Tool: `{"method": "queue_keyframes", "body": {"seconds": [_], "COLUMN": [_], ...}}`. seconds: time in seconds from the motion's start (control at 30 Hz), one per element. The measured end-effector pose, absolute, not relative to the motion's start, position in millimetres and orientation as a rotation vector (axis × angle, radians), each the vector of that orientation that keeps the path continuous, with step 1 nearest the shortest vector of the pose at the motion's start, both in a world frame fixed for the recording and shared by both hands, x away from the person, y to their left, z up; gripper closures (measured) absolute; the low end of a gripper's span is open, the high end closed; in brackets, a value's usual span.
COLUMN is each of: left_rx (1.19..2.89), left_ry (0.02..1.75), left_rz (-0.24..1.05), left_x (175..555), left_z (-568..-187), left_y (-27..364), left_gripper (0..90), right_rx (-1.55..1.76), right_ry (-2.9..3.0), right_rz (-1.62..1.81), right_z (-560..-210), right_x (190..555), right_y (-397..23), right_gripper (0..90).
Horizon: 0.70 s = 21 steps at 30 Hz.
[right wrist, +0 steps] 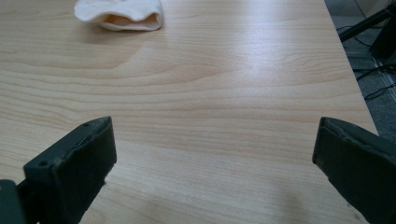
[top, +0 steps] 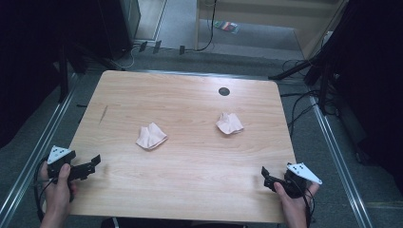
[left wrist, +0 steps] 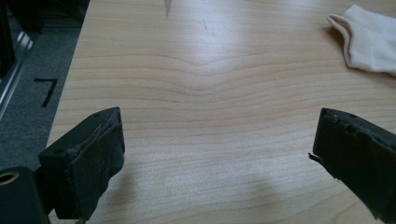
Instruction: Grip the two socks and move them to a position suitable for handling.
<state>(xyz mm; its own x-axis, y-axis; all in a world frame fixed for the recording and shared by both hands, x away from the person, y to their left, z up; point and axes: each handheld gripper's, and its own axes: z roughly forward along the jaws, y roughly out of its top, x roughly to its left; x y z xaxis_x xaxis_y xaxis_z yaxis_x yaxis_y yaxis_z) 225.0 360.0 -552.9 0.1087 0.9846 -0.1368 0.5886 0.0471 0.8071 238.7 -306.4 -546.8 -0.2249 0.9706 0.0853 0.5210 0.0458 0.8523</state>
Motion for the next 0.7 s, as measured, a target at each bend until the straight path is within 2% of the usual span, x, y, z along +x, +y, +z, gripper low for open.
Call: {"method": "queue_keyframes", "body": {"seconds": [0.7], "left_rx": [1.631], "left_ry": [1.576], "left_rz": [0.646], "left_x": [226.5], "left_z": [-553.2], "left_y": [360.9], "left_gripper": [2.6], "right_rx": [1.487], "right_ry": [1.788], "right_rz": [1.066], "right_z": [-546.8], "right_x": [239.7], "right_y": [-303.9], "right_gripper": [5.9]}}
